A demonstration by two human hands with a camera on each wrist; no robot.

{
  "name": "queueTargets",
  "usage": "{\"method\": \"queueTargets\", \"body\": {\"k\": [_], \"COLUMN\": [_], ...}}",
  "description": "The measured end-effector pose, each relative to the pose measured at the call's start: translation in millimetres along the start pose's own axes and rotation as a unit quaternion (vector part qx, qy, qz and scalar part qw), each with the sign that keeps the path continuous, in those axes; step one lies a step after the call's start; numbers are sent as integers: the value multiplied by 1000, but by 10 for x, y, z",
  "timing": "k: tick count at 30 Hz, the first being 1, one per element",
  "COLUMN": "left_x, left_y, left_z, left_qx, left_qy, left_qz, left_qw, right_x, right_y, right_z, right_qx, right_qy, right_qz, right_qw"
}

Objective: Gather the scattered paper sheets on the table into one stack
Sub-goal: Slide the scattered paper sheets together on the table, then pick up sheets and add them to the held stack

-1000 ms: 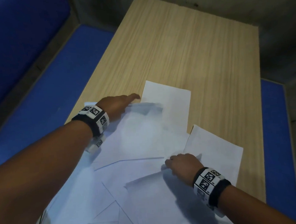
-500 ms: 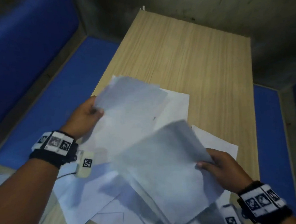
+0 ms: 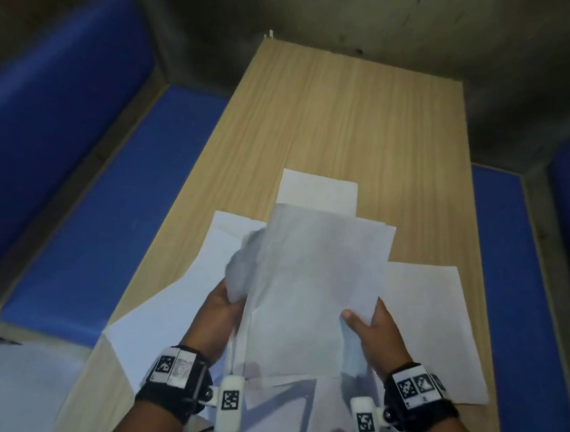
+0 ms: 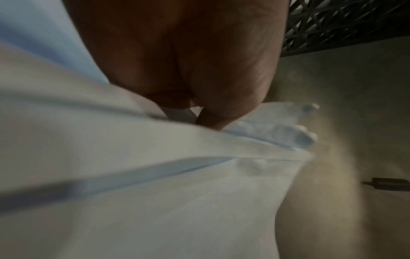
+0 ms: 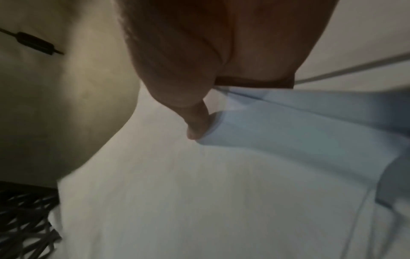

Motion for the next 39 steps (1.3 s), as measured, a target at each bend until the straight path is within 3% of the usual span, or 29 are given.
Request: {"method": "queueTargets", "body": {"k": [5,13,18,20,23,26,34,39], "left_x": [52,250,344,392,454,443,290,336], "left_y": [437,560,483,412,341,238,1,-39], "left_z": [12,-564,-812,-937,-965,-909,-353,-324], "left_qx": [-15,58,202,96,-71,-20,-100,-97], "left_qy": [9,-49,-69,-118,-155,-137,-104,-77], "left_qz": [-108,-96,-48,-46,-142,-155,-40,-64], "left_qw": [994,993,976,987,975,978,989,990], "right_x": [84,253,367,453,512,492,313,356], "right_y": [-122,-413,-285,-226,-176,-135,-226,-265], "right_z": [14,634,1105,1250,1308,1259,444,448], "right_qx": [-30,-137,-135,-117,-122,-109,-115,-97], "right_qy": [-7,58,170,211,231,234,125,143], "right_qz": [33,71,-22,-49,-33,-6,-22,-44], "right_qw": [999,986,976,969,965,966,985,984]}}
Point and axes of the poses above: each hand's wrist, its own x-axis away from the middle knuckle, its own y-axis out of the back of the hand, z = x × y, the point moved 5 cm from there along -x, towards the middle knuckle, and after that the axes turned 5 degrees about -x, right-handed, at the moved point
